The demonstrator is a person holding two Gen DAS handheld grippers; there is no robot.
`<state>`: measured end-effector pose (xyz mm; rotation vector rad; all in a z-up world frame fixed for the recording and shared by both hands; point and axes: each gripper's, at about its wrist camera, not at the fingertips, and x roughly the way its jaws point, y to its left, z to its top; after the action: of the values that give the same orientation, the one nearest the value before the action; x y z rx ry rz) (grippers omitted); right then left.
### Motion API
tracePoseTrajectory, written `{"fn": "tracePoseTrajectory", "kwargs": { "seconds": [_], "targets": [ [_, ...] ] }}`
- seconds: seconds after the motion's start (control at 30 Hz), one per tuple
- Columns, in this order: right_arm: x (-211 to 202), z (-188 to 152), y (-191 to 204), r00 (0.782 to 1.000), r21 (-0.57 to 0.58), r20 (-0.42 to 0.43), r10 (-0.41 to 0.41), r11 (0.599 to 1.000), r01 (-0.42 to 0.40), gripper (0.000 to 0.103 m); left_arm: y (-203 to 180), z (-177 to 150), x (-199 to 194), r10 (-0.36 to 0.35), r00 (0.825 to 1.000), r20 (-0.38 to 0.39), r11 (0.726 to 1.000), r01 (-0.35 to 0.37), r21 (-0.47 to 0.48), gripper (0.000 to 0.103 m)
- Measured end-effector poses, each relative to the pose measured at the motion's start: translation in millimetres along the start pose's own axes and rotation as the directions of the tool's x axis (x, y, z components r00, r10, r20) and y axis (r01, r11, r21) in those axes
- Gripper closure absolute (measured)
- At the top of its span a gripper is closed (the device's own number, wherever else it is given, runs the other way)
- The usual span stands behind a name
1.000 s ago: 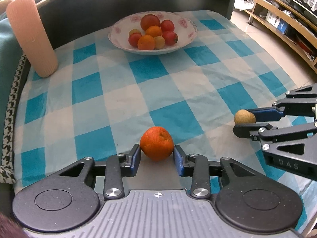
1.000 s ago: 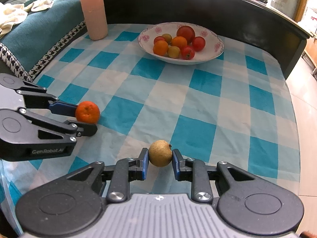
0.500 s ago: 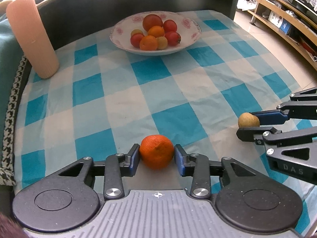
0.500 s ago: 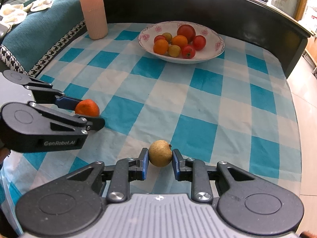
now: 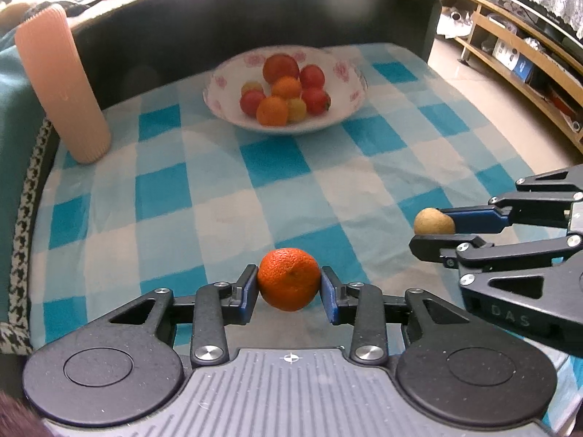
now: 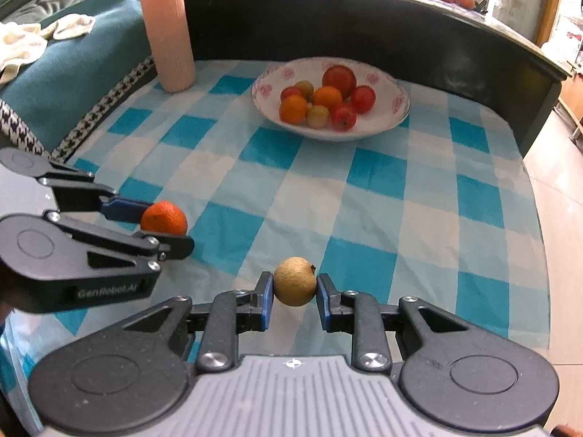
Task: Organize fruits
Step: 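Carry the yellow fruit and small orange toward the white plate, then lower both fruits into the plate and open both grippers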
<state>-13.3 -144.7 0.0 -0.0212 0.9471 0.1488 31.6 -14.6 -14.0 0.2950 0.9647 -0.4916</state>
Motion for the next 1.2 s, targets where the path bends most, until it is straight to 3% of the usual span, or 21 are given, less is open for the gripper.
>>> {"fn": "tracePoseTrajectory", "kwargs": {
  "seconds": [0.27, 0.63, 1.2],
  "targets": [
    [-3.0, 21.1, -7.5, 0.999, 0.024, 0.044, -0.008, 1.000, 0.007, 0.062, 2.1, 27.7, -6.4, -0.025, 0.999, 0.044, 0.999, 0.027, -0.029, 0.059],
    [2.0, 62.7, -25.4, 0.996, 0.079, 0.091, -0.011, 0.997, 0.004, 0.062, 12.4, 76.7, 3.9, 0.008, 0.997, 0.081, 0.998, -0.003, -0.061, 0.060],
    [55.9, 127.2, -69.5, 0.991, 0.136, 0.124, -0.055, 0.990, 0.038, 0.062, 26.2, 138.3, 57.2, 0.035, 0.994, 0.100, 0.997, -0.028, -0.069, 0.060]
  ]
}}
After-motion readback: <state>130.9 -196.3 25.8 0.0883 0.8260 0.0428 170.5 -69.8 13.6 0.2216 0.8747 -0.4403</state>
